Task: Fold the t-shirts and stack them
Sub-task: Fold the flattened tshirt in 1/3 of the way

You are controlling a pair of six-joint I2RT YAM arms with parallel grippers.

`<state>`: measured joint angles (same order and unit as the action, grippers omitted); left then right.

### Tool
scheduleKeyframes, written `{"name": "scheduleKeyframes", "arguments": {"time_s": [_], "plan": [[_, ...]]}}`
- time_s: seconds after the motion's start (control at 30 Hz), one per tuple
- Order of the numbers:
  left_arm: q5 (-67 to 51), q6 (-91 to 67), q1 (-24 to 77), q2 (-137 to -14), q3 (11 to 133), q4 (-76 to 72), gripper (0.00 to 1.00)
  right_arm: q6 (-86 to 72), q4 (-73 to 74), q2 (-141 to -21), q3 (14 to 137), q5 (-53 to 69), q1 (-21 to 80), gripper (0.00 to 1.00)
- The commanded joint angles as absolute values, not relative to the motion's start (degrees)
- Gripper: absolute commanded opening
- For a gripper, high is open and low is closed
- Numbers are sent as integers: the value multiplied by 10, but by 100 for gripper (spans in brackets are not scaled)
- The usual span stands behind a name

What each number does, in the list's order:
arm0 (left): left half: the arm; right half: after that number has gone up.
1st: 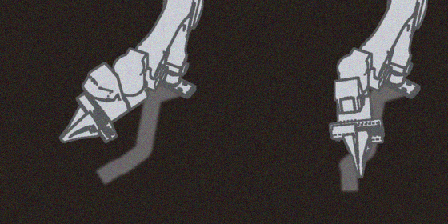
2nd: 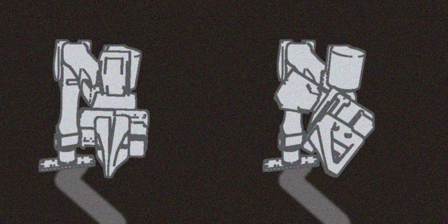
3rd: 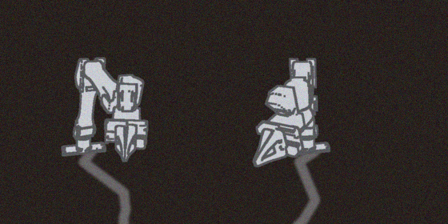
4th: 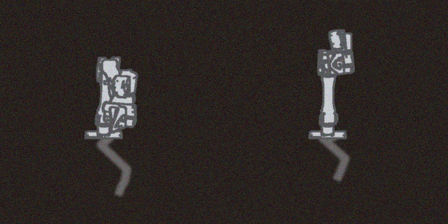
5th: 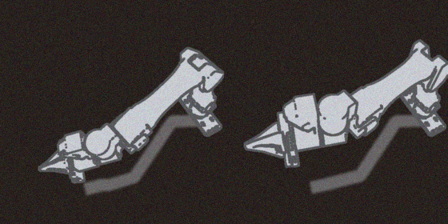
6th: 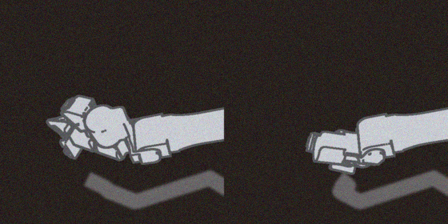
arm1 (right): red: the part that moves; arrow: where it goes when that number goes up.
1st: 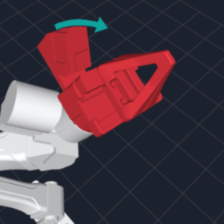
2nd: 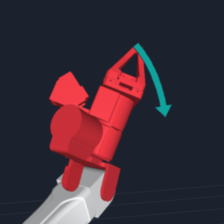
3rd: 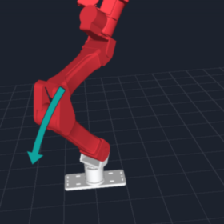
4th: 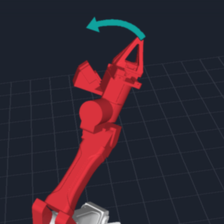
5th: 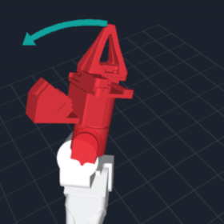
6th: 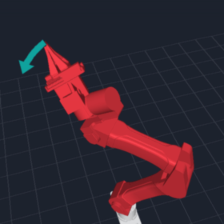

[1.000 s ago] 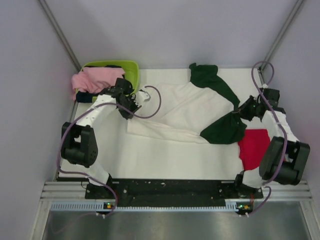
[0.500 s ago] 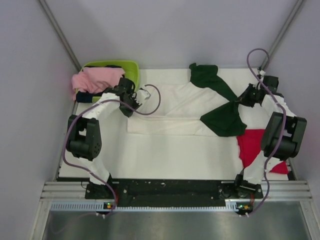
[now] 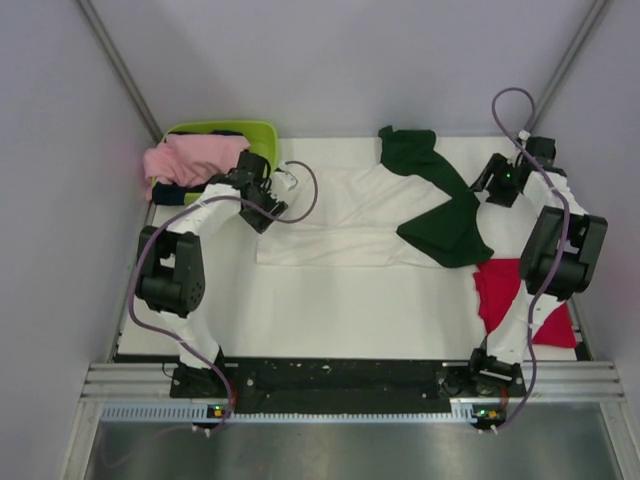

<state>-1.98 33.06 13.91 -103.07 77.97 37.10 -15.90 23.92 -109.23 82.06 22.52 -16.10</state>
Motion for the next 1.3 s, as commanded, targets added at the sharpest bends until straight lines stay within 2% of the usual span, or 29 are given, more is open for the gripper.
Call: {"name": "scheduleKeyframes", "arguments": {"time_s": [0.0, 0.07, 0.13, 0.23, 0.3, 0.5, 0.67, 0.77, 0.87, 0.93, 0.97, 1.0, 1.03, 1.1, 1.13, 1.27], "plan": [[38, 293, 128, -1025, 845, 324, 68, -150, 354, -1077, 903, 37, -158, 64], [24, 286, 127, -1005, 869, 340, 68, -151, 367, -1026, 873, -21, -157, 68], [-43, 314, 128, -963, 858, 359, 66, -157, 367, -952, 819, -60, -156, 71], [-163, 386, 141, -891, 762, 379, 59, -173, 369, -874, 726, -65, -157, 70], [-192, 446, 160, -862, 691, 395, 59, -179, 377, -848, 679, -49, -156, 70], [-128, 496, 198, -873, 589, 327, 68, -192, 389, -817, 604, -32, -133, 66], [-97, 504, 206, -922, 577, 273, 68, -203, 369, -861, 584, 12, -129, 63], [-67, 508, 207, -932, 561, 233, 66, -203, 343, -882, 578, 18, -130, 58], [-55, 503, 206, -937, 551, 214, 56, -205, 339, -905, 593, 23, -130, 49], [-54, 496, 206, -937, 549, 213, 44, -204, 339, -922, 598, 35, -130, 46], [-54, 492, 206, -935, 548, 213, 34, -202, 338, -926, 594, 33, -130, 41], [-54, 489, 205, -933, 547, 212, 20, -200, 339, -930, 591, 26, -130, 34], [-50, 488, 205, -928, 546, 214, 2, -193, 339, -932, 589, 18, -130, 23], [-24, 480, 201, -916, 548, 226, 0, -184, 341, -933, 591, 9, -131, 3], [-19, 483, 198, -907, 550, 245, 0, -182, 344, -929, 595, 9, -131, 0], [13, 507, 185, -849, 548, 336, 0, -179, 357, -883, 593, 9, -130, 0]]}}
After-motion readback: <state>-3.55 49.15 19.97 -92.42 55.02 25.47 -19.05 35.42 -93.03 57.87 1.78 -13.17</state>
